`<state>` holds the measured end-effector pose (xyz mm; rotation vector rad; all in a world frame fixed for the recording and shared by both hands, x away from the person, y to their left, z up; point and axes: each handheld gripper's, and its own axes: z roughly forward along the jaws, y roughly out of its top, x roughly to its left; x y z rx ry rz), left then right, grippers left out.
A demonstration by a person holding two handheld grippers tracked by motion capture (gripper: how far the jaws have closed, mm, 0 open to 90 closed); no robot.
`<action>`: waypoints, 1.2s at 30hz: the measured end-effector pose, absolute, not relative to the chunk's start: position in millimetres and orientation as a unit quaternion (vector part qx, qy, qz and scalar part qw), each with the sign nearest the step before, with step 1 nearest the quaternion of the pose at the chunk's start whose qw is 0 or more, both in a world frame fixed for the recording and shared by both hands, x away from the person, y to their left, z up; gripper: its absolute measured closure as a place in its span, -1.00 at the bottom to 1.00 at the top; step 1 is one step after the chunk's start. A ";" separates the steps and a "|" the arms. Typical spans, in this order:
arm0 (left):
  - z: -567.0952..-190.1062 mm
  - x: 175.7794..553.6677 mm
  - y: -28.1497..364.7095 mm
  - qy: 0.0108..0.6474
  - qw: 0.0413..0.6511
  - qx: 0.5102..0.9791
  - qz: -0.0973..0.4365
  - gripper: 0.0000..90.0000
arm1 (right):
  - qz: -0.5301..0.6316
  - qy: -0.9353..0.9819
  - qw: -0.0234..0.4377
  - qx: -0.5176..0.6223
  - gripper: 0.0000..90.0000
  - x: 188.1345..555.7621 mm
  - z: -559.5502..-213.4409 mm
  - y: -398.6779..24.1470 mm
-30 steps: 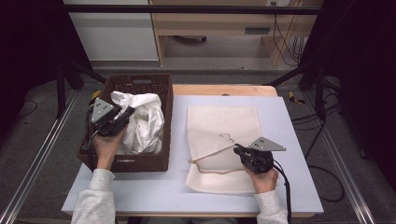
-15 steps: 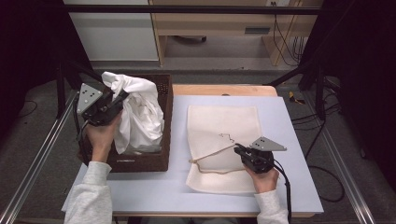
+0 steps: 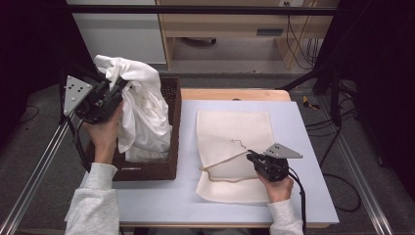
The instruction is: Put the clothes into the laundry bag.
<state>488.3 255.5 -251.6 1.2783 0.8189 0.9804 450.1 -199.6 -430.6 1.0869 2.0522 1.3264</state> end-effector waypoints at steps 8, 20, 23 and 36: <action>-221.0 473.5 260.0 0.339 0.656 0.518 0.431 0.59 | 0.483 0.746 0.233 0.394 0.89 450.1 -430.4 -200.4; -176.2 447.8 257.4 0.309 0.683 0.465 0.471 0.60 | 0.482 0.746 0.231 0.396 0.90 450.0 -430.7 -199.4; -167.4 444.3 253.9 0.301 0.691 0.455 0.474 0.60 | 0.484 0.746 0.232 0.395 0.90 450.1 -430.6 -199.7; -124.6 428.3 240.5 0.262 0.722 0.414 0.488 0.60 | 0.485 0.745 0.232 0.395 0.90 450.1 -430.5 -200.4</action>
